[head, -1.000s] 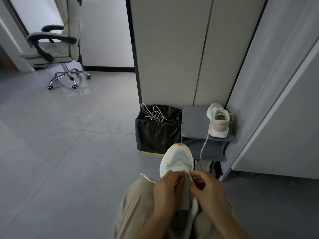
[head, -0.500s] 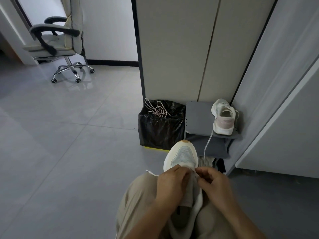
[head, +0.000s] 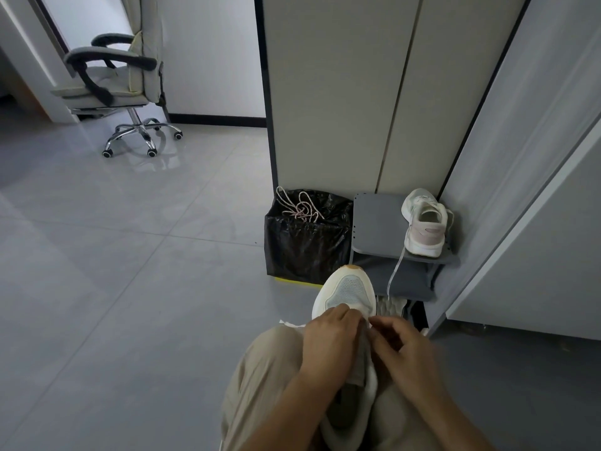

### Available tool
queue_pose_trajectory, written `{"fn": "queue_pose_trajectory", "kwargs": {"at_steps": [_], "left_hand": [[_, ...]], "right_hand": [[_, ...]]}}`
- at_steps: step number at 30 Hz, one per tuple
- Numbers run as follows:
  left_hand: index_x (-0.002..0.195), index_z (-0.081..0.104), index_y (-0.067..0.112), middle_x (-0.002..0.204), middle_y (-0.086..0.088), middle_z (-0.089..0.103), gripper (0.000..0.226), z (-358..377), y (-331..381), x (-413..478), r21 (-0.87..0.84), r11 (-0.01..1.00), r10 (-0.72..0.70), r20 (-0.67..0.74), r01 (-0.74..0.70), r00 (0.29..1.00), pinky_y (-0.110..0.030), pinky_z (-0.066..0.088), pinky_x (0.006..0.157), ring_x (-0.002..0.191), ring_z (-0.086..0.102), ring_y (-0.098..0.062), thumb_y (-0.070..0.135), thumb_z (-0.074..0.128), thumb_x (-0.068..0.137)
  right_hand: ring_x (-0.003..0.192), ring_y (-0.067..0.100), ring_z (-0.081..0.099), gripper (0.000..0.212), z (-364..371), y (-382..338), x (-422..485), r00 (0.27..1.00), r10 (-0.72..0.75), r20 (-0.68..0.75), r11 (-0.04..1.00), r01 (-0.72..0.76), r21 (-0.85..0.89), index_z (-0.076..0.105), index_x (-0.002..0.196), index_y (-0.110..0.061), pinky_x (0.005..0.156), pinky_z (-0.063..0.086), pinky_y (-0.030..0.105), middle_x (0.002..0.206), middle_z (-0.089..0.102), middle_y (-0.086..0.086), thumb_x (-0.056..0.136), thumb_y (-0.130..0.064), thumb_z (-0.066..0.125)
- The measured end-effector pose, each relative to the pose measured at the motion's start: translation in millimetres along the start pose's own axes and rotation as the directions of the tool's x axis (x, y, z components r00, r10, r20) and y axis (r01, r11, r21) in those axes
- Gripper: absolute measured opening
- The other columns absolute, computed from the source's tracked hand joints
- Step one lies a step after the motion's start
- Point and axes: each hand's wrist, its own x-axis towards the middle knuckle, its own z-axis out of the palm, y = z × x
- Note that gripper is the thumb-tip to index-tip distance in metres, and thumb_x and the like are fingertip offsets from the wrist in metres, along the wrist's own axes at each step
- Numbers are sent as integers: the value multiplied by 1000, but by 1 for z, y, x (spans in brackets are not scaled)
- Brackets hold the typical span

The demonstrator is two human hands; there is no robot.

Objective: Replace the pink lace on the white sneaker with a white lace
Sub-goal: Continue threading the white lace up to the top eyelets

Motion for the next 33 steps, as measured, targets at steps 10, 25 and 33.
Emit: {"fn": "queue_pose_trajectory", "kwargs": {"at_steps": [10,25,33], "left_hand": [[109,57,29,104,8,52,31,-19,-23,-19,-309,902,-357,-137,303,924,-27,43,84,95,52,-13,40,48,81],[104,47,29,105,15,56,31,-39,-29,-14,-309,759,-498,291,573,817,-13,43,80,92,57,-10,3,42,89],[84,54,27,90,17,51,32,-37,-39,-13,-286,823,-409,303,491,861,-7,38,73,85,54,-3,-3,44,88]], "right_hand": [[65,19,54,16,-41,19,33,910,408,-68,824,-335,457,59,80,-5,63,46,29,76,61,15,93,-6,49],[74,1,57,26,-12,-2,24,943,-21,333,943,130,-307,48,82,-37,68,46,20,79,59,-13,83,-18,66],[64,22,54,19,-97,50,46,930,217,-298,935,-285,-210,55,69,-11,56,36,29,70,61,9,83,-5,65]]}}
